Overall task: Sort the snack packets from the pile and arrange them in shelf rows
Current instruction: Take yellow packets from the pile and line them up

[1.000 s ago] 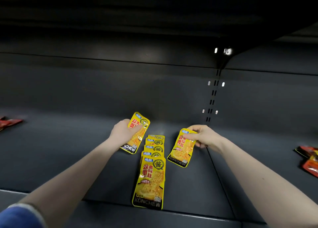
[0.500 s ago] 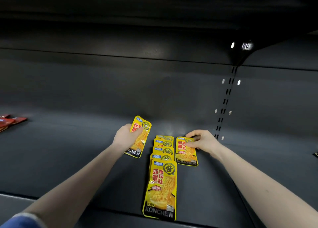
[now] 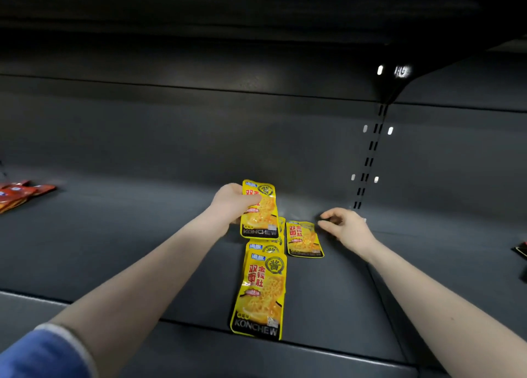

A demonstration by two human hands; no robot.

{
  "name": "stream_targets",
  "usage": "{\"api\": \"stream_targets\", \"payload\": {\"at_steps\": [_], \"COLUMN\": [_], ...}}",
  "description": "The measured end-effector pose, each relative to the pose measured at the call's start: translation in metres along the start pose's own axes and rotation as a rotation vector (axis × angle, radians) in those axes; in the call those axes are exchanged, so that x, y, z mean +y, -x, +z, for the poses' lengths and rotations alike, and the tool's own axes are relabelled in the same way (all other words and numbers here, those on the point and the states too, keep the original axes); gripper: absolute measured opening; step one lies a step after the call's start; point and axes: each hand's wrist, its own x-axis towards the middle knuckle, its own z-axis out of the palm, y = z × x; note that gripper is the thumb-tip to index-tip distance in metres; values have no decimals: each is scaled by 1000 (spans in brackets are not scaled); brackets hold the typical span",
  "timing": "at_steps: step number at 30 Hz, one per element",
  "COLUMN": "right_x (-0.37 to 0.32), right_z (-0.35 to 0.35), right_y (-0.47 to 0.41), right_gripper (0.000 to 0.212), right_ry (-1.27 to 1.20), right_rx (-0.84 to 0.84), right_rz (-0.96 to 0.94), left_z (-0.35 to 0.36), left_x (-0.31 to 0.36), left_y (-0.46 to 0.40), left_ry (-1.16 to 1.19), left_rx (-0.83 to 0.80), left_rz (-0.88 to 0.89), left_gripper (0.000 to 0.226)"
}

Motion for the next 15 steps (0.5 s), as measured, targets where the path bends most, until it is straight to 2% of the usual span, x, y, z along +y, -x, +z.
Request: {"api": "stream_targets", "payload": {"at_steps": [6,10,15], "right_x": [31,58,84], "right_z": [-61,-96,-113], "right_y": [16,26,35], "right_gripper": [8,7,8], "right_ry": [14,9,-19], "right_rx": [22,26,10], "right_rz": [56,82,103], "left_z": [42,77,102], "left_x": [15,23,17], "left_y": [20,31,39], "left_ry": [-252,-478,-674], "left_rx": [8,58,99], "left_rz": [59,62,54], "left_gripper": [16,33,30]}}
